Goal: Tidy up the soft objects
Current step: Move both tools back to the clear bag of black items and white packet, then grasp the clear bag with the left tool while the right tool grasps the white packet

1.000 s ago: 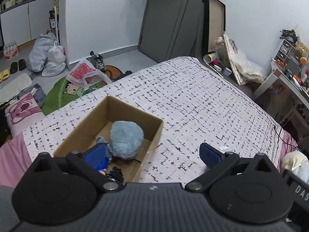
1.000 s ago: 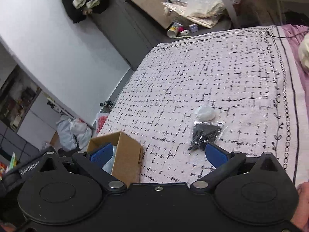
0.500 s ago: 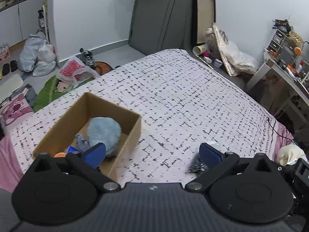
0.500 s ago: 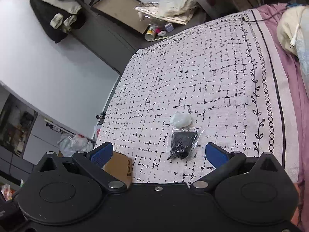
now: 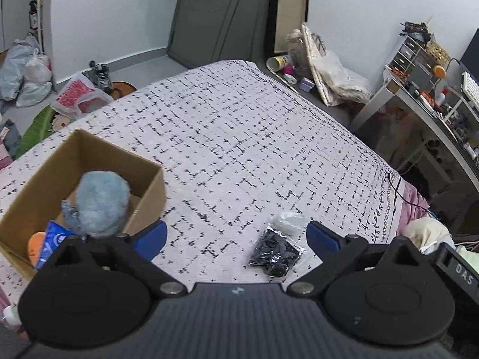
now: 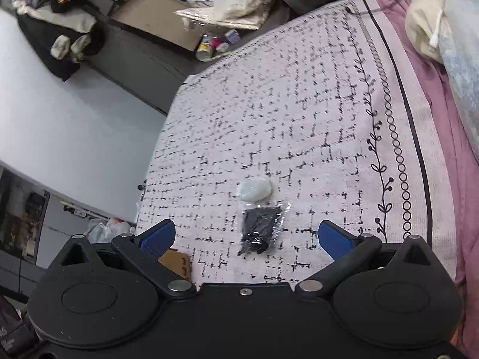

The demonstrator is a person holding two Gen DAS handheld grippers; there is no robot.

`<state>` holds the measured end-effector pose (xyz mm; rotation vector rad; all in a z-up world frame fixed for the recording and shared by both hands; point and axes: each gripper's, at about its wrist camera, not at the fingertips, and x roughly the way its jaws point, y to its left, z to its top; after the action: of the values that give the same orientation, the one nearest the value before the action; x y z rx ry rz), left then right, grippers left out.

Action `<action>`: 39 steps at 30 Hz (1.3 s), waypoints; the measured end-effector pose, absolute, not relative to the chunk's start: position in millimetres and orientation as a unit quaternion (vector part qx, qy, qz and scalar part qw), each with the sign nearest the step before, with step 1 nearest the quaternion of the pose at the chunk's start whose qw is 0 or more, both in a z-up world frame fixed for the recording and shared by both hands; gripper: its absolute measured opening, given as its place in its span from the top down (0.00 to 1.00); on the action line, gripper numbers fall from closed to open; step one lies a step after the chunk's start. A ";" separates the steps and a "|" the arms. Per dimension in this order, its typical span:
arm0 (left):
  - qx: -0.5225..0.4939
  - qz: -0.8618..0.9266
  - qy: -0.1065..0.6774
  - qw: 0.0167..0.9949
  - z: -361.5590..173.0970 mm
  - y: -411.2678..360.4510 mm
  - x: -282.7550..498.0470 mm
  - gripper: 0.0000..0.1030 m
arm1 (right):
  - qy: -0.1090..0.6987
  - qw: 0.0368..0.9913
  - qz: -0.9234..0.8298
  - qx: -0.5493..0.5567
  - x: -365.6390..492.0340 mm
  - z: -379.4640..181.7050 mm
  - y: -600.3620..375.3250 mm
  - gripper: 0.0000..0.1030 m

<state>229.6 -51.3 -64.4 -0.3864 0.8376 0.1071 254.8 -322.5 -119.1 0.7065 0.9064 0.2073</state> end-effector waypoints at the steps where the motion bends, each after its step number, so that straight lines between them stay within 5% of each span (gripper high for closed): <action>1: -0.186 0.047 0.407 0.893 -67.5 -53.2 232.2 0.03 | 0.428 0.832 0.095 0.339 256.7 -121.7 -323.9 0.00; 29: -0.235 -0.008 0.506 0.830 -182.4 -82.6 311.0 0.09 | 0.425 0.837 0.066 0.339 300.4 -160.0 -310.3 0.00; 34: -0.251 -0.016 0.522 0.815 -197.4 -84.9 317.8 0.31 | 0.423 0.840 0.064 0.334 310.7 -168.7 -309.2 0.01; 39: -0.257 -0.025 0.517 0.816 -197.2 -83.8 321.2 0.55 | 0.427 0.836 0.083 0.333 322.2 -178.4 -301.6 0.14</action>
<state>321.2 -83.8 -197.2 -0.5480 1.1026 -0.0523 322.2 -301.6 -178.4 0.7049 0.9047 0.1746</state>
